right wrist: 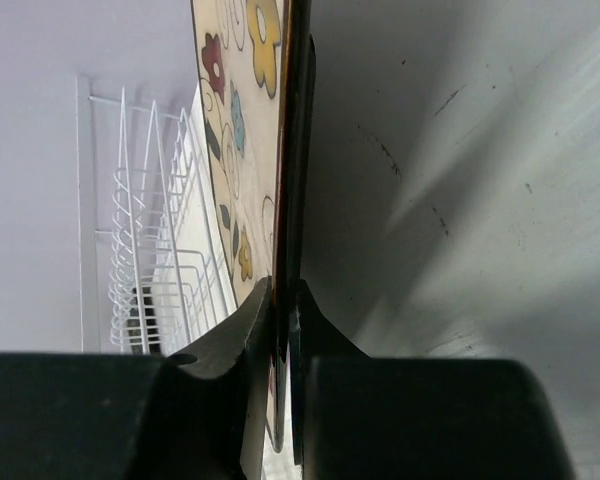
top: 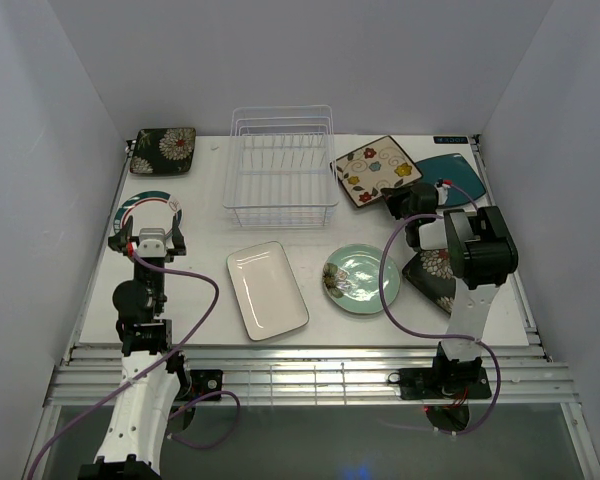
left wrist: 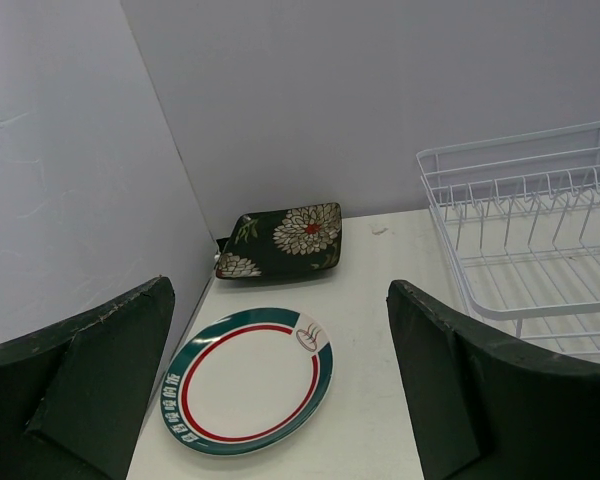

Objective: Load the plates into the dish rack
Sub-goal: Pick up the plate from the corner of the board.

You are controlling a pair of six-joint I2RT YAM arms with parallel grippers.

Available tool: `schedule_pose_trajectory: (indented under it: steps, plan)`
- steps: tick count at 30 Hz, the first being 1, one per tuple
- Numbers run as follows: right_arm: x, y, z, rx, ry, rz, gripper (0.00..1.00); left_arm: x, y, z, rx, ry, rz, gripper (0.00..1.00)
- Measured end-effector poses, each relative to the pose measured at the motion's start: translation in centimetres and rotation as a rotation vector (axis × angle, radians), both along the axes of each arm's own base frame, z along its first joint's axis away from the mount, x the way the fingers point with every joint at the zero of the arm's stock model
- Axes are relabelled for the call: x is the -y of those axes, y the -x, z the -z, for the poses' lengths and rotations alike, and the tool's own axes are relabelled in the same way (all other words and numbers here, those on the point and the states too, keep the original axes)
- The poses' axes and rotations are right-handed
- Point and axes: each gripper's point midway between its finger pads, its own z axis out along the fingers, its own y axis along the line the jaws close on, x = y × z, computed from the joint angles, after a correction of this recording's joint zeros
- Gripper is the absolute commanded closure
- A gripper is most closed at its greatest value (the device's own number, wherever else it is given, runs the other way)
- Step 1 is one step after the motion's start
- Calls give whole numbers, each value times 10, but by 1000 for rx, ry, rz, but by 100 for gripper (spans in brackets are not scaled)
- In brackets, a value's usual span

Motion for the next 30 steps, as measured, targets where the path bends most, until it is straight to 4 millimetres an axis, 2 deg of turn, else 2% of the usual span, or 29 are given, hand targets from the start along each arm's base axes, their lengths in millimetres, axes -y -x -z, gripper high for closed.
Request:
schedule_pose_trajectory:
  steps: [16, 21, 30]
  plan:
    - [16, 3, -26, 39, 186, 13, 92, 0, 1, 0, 0, -5, -2, 2]
    - [23, 9, -33, 55, 241, 22, 92, 1, 0, 0, 0, -9, 5, 2]
    - [31, 11, -57, 103, 341, 25, 92, 4, 0, 1, -1, -15, 24, 2]
